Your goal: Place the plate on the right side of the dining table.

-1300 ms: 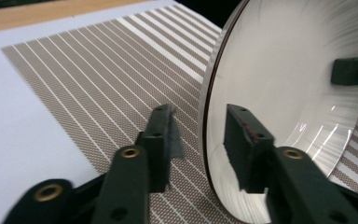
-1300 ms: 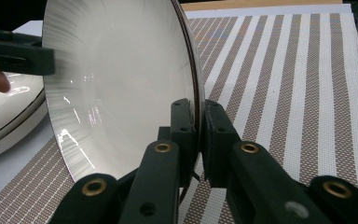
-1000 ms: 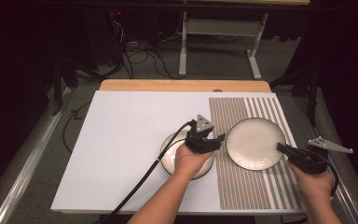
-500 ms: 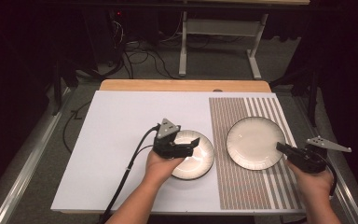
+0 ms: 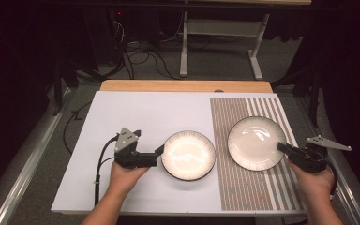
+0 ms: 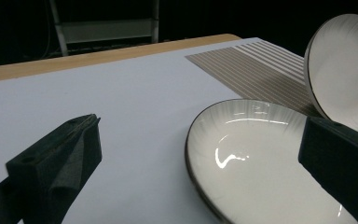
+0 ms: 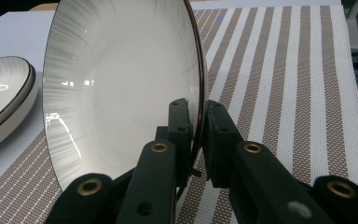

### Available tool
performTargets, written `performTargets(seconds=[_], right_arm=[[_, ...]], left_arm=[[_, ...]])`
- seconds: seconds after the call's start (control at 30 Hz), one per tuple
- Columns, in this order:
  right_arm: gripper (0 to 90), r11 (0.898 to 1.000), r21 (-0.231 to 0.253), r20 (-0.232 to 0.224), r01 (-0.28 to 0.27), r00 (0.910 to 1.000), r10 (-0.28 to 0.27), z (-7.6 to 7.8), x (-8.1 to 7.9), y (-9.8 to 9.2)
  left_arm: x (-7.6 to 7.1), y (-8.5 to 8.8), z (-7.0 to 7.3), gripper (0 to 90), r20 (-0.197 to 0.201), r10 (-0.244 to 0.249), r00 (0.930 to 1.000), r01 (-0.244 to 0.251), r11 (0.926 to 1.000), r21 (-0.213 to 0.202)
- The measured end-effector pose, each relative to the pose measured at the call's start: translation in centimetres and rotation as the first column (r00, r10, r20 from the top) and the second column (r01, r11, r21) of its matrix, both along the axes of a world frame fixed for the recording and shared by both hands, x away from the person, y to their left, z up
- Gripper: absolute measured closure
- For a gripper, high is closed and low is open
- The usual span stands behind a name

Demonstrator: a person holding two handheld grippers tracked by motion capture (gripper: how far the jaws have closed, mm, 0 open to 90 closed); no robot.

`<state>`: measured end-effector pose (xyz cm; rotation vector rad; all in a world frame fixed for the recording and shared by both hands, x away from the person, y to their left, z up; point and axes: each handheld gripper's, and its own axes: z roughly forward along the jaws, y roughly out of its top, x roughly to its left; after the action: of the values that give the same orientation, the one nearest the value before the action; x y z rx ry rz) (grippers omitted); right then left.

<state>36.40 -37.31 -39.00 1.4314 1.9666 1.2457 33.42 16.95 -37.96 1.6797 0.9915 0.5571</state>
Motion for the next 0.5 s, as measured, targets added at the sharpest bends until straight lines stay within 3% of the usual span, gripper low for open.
performTargets(seconds=[0.27,0.5], right_arm=[[83.9,1.0,-0.004,-0.021,0.014,0.9997,-0.014,0.0,0.4,0.2],[82.2,0.999,-0.019,-0.054,0.028,0.9981,-0.029,-0.2,1.2,0.2]], left_arm=[[-2.5,4.5,-0.2,0.1,0.025,0.046,0.9986,-0.047,0.9985,0.027],[-3.3,6.3,-0.9,0.1,0.031,0.077,0.9965,-0.076,0.9968,-0.024]])
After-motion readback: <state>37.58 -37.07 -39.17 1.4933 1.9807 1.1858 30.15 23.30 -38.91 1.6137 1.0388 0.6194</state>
